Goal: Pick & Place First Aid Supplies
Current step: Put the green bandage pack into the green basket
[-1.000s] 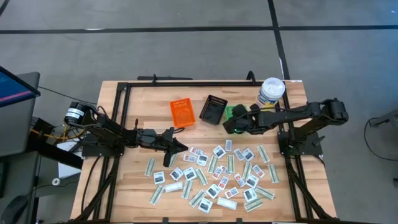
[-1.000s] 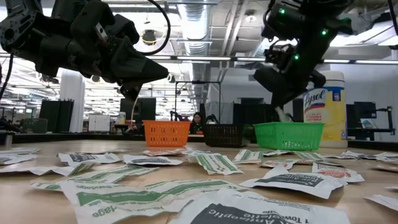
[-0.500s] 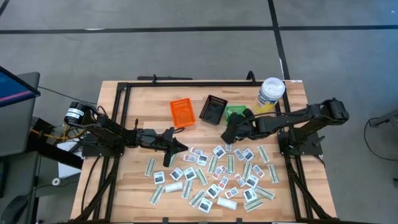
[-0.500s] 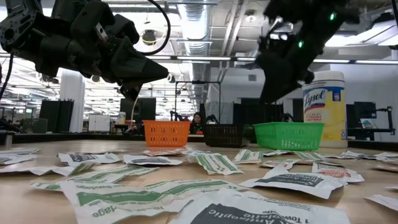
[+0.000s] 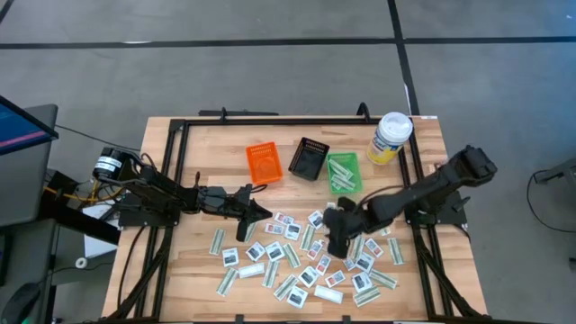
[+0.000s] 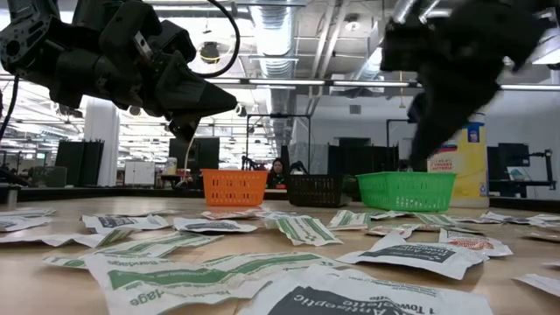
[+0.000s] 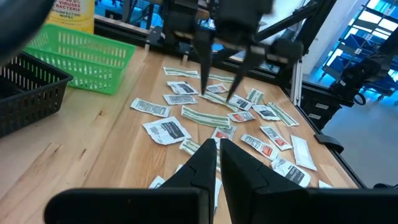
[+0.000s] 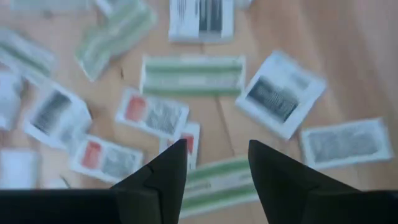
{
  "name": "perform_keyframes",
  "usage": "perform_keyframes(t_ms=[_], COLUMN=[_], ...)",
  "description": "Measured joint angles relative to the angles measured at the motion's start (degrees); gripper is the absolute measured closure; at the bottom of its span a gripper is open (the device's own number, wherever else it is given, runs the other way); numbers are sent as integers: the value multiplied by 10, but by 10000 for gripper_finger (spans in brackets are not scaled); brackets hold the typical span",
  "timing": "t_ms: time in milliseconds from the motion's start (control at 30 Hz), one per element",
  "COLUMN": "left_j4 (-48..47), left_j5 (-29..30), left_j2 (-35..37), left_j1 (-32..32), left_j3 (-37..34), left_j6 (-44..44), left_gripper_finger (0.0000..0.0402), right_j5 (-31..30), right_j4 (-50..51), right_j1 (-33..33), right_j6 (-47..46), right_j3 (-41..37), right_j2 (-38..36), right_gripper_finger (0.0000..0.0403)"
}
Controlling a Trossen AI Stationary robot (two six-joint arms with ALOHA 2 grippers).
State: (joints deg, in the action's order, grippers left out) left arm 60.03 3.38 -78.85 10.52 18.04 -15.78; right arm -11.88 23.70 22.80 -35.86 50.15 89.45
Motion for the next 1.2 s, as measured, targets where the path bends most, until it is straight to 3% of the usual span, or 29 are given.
perform_keyframes(t_ms=[433,600,733,1033,1200], left_j4=[-9,-11,-11,-13,-13], left_j5=[0,0,0,0,0], left_j2=[0,0,0,0,0], left_j1=[0,0,0,0,0], left_j3=[0,0,0,0,0], left_j6=[-29,-29,-29,-29,-29], left_gripper_finger=[380,380,380,380,380], right_j5=[-14,15,30,43,56], right_j4=[58,56,57,64,89], right_j1=[-27,-43,-47,-55,-61], right_j6=[-2,-2,-2,-15,-21], right_j3=[2,3,2,6,28], right_j2=[85,100,100,94,68], right_gripper_finger=[189,189,230,381,391])
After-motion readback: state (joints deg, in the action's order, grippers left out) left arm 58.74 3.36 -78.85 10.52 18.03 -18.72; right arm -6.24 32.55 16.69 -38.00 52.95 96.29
